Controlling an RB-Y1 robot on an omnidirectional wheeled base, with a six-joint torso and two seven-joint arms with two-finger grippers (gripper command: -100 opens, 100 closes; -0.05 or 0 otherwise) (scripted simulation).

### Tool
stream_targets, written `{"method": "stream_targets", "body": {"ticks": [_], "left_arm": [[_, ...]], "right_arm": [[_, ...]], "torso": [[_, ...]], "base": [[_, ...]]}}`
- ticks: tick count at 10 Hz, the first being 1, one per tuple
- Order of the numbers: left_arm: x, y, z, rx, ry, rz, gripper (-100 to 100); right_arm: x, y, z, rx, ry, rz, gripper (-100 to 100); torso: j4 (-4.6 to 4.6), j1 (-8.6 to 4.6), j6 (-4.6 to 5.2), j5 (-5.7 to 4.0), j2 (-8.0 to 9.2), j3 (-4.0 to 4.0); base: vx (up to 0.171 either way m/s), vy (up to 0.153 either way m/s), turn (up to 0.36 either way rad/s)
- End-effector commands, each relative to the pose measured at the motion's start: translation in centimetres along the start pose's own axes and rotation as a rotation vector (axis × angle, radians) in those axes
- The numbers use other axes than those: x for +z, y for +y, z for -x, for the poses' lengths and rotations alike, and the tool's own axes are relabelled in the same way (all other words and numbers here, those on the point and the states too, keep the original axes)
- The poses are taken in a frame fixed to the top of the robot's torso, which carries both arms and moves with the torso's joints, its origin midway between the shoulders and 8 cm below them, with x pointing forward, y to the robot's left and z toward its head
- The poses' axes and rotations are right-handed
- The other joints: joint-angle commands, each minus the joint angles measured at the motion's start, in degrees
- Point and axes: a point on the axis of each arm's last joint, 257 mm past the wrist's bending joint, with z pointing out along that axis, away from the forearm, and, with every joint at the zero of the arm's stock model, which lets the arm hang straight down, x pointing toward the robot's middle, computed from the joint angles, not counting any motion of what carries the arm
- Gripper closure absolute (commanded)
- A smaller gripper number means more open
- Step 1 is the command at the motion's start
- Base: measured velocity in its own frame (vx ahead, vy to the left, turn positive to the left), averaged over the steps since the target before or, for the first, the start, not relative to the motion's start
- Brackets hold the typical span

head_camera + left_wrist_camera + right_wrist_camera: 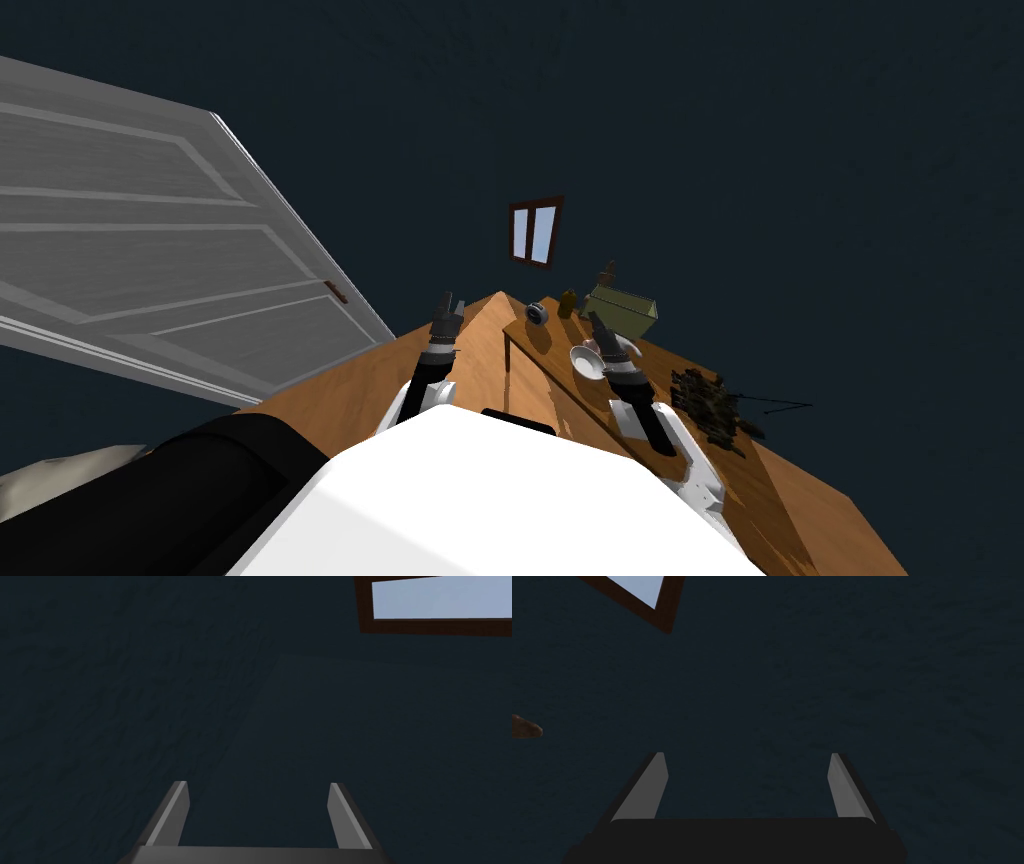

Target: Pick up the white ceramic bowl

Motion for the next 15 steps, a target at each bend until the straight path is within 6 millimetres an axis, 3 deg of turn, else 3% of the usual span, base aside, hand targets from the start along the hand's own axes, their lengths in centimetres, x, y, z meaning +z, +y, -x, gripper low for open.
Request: {"method": "stream_targets", "body": {"ticks": [1, 6, 8, 15], "left_arm": [[0.0, 0.0, 0.0, 0.0, 0.0, 0.0, 0], [0.0, 0.0, 0.0, 0.0, 0.0, 0.0, 0], [0.0, 0.0, 0.0, 0.0, 0.0, 0.0, 0], [0.0, 0.0, 0.0, 0.0, 0.0, 0.0, 0]], "right_arm": [[0.3, -1.4, -1.3, -0.089, 0.055, -0.01, -100], [0.1, -4.9, -3.5, -0.244, 0.161, -0.045, -100], [0.0, -7.5, -5.0, -0.397, 0.257, -0.053, -100], [-2.4, -13.9, -7.2, -0.608, 0.433, -0.108, -100]], "torso": [[0.0, 0.0, 0.0, 0.0, 0.0, 0.0], [0.0, -0.03, -0.01, -0.01, 0.01, 0.0], [0.01, -0.03, -0.01, -0.01, 0.02, 0.01], [0.03, -0.14, -0.01, -0.03, 0.12, 0.07]], "base": [[0.037, 0.103, 0.07], [0.038, 0.073, 0.042], [0.04, 0.093, 0.1], [0.026, 0.056, 0.063]]}}
